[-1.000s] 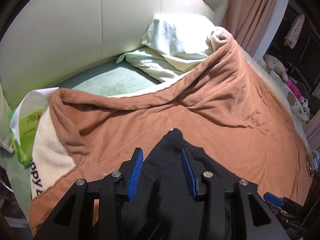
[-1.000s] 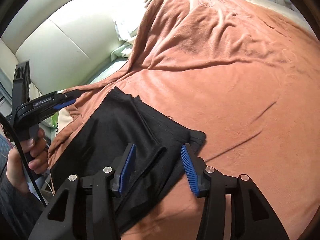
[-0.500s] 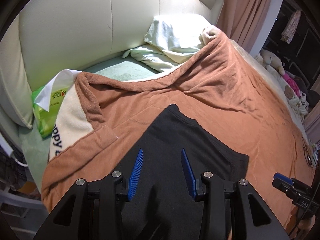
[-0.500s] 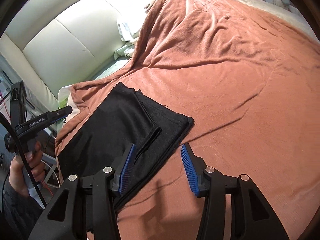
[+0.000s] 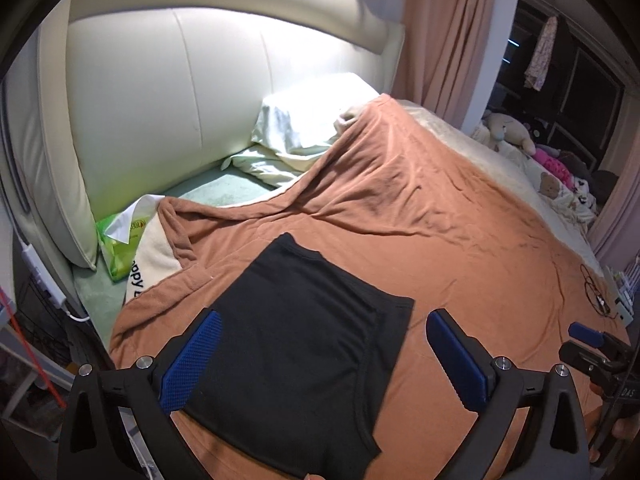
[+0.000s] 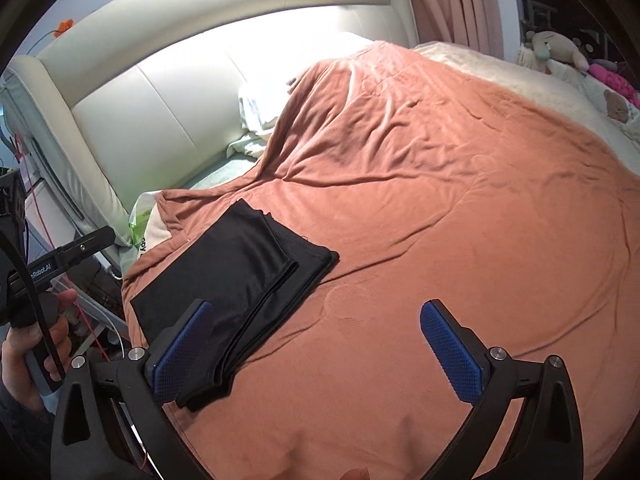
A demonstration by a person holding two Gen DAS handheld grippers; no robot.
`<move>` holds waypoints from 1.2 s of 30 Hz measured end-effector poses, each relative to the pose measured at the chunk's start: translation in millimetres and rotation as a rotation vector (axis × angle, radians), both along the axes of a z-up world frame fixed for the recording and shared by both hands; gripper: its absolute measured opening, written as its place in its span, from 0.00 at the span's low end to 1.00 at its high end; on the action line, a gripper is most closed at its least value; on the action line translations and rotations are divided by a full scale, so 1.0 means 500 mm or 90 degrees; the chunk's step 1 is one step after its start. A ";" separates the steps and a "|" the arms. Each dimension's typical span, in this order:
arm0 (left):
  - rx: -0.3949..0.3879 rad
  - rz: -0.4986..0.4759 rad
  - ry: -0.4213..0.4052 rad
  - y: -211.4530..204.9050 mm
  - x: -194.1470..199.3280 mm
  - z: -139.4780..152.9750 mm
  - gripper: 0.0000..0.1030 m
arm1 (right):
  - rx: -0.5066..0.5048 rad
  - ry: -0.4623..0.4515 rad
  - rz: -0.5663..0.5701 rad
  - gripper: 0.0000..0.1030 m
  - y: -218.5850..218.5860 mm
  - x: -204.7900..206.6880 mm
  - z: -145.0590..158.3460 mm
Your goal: Fold small clothes
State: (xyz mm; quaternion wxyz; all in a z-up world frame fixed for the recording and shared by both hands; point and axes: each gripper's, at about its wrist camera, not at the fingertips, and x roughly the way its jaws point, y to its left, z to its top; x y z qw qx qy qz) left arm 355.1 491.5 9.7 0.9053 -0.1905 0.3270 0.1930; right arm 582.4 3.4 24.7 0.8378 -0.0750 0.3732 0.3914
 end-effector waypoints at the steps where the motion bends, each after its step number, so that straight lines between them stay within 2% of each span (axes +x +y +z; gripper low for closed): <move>1: 0.001 -0.003 -0.002 -0.011 -0.004 0.004 1.00 | 0.003 -0.002 -0.003 1.00 -0.017 -0.009 0.009; 15: 0.037 -0.069 -0.048 -0.227 -0.097 0.093 1.00 | 0.028 -0.040 -0.034 1.00 -0.240 -0.149 0.108; 19: 0.048 -0.088 -0.057 -0.278 -0.126 0.109 1.00 | 0.032 -0.068 -0.052 1.00 -0.310 -0.198 0.133; 36: 0.114 -0.147 -0.119 -0.504 -0.287 0.170 1.00 | 0.048 -0.174 -0.112 1.00 -0.542 -0.425 0.159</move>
